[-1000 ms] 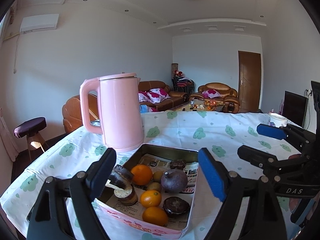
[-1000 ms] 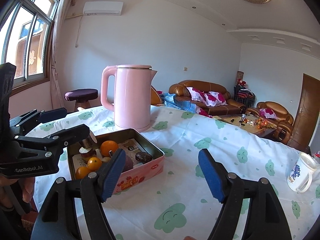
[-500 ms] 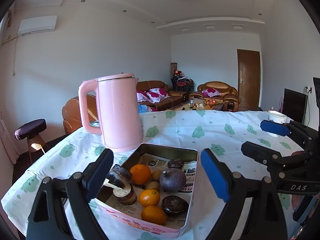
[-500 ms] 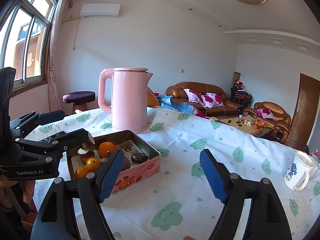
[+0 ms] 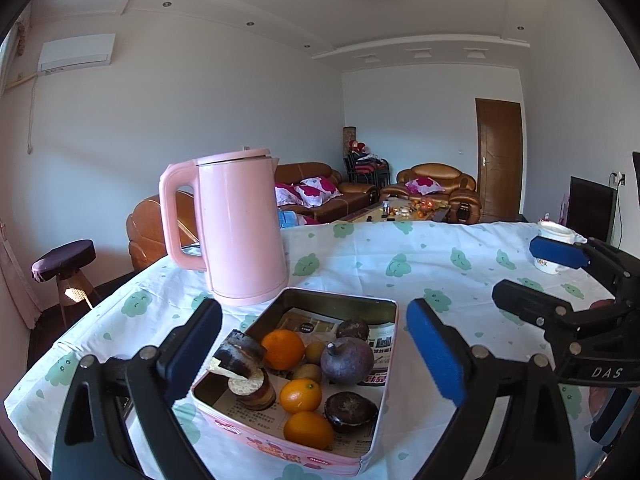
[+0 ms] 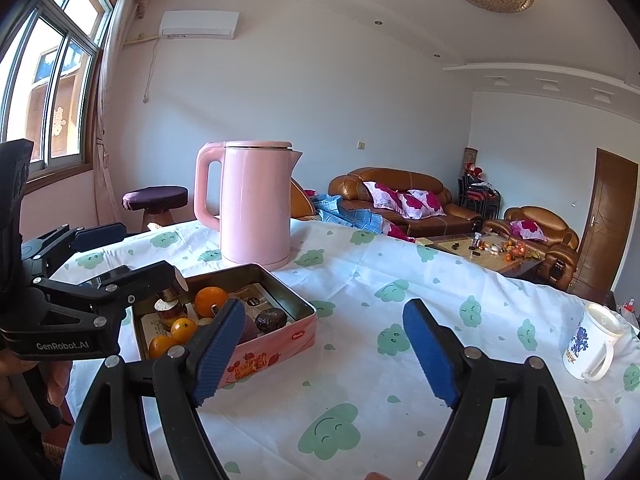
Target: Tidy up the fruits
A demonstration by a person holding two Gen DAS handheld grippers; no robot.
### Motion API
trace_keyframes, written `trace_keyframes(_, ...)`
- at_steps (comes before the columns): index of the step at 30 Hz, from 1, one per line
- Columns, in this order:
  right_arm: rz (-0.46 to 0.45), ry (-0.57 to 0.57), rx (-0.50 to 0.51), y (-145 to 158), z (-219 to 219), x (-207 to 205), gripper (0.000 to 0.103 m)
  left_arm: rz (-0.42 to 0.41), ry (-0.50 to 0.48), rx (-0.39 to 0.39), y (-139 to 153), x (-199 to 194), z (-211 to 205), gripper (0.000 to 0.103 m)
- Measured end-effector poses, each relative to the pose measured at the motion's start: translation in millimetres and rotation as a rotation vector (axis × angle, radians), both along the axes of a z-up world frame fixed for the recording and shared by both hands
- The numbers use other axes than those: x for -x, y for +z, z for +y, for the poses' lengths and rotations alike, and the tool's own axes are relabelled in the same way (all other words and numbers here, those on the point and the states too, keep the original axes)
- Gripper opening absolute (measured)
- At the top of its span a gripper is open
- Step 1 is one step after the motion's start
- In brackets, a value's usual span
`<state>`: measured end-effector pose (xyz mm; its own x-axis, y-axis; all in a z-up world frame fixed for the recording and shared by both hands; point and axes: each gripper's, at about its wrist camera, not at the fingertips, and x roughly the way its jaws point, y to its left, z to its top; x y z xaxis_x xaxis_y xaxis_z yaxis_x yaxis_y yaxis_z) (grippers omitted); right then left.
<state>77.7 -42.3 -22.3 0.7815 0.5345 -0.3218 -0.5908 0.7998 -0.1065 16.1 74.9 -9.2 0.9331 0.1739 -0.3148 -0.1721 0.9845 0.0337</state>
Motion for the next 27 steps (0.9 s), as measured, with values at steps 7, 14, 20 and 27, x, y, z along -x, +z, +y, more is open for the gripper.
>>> trace_keyframes(7,-0.005,-0.018,-0.008,2,-6,-1,0.083,-0.008,-0.006,0.01,5,3,2,0.103)
trace_keyframes(14,-0.034,-0.034,-0.007,7,-11,5,0.083,0.0,-0.008,0.005,7,4,-2,0.103)
trace_keyframes(20,-0.037,-0.036,-0.003,7,-11,6,0.083,0.013,0.009,-0.003,7,2,-4,0.103)
trace_keyframes(27,-0.028,-0.035,0.007,2,-12,5,0.083,0.013,0.007,-0.017,5,0,-5,0.103)
